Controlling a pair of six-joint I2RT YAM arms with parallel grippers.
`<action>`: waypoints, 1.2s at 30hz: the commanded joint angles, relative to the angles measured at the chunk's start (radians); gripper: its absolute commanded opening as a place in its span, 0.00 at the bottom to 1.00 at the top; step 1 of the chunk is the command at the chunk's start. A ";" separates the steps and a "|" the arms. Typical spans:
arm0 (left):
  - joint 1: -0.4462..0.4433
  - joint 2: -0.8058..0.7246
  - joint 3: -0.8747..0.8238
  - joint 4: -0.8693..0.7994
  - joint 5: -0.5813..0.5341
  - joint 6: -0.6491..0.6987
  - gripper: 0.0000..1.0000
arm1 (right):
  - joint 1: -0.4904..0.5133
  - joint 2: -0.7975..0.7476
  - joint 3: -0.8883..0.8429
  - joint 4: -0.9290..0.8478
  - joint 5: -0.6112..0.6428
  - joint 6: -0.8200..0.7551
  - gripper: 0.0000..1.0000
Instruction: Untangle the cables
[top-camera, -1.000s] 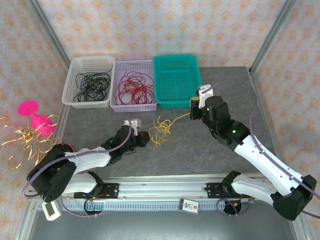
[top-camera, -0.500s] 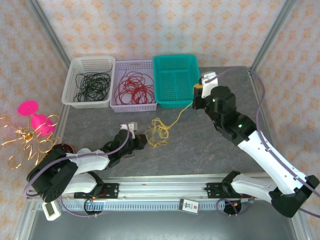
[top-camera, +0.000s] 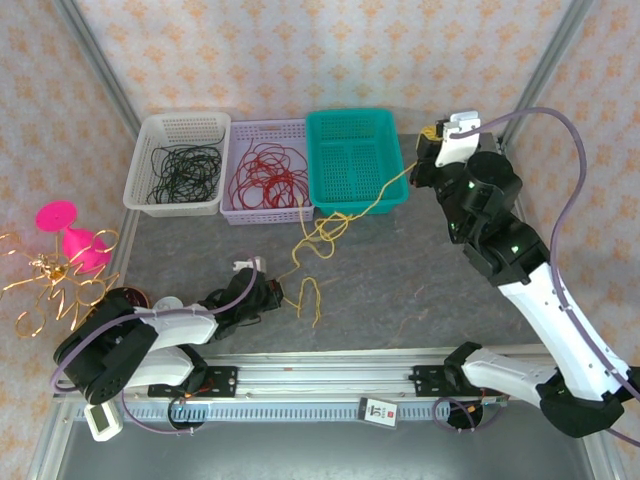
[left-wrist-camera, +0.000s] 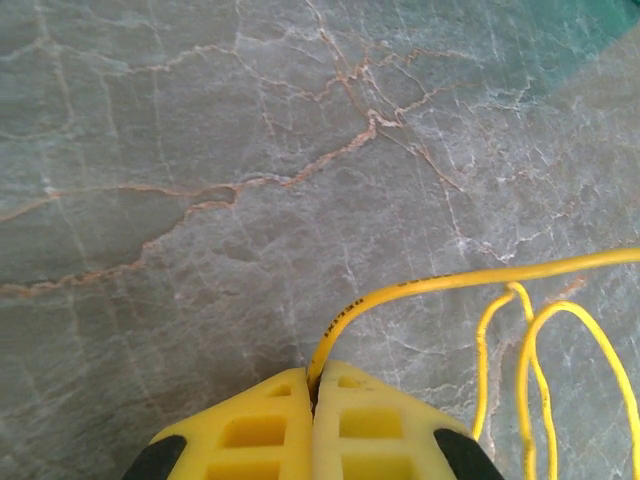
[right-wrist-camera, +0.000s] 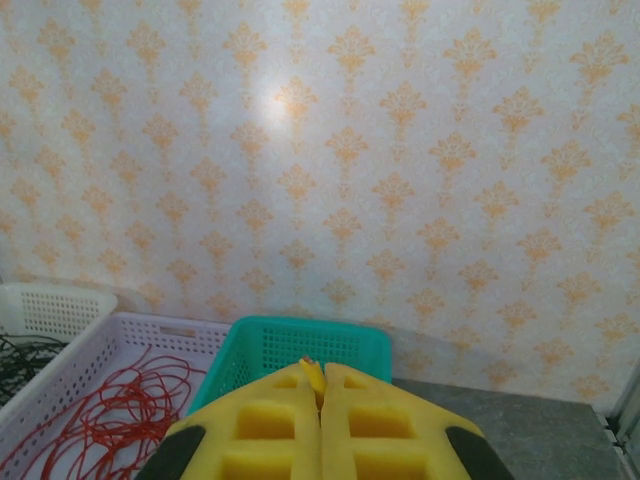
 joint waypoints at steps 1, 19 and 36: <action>0.007 -0.024 0.011 -0.144 -0.084 0.012 0.00 | -0.014 0.009 0.050 0.016 0.051 -0.037 0.00; 0.005 -0.217 0.191 -0.451 -0.182 0.106 0.00 | 0.020 0.076 -0.359 -0.149 -0.395 0.214 0.00; 0.136 -0.293 0.141 -0.588 -0.309 0.051 0.00 | -0.237 0.017 -0.224 -0.154 0.223 0.244 0.00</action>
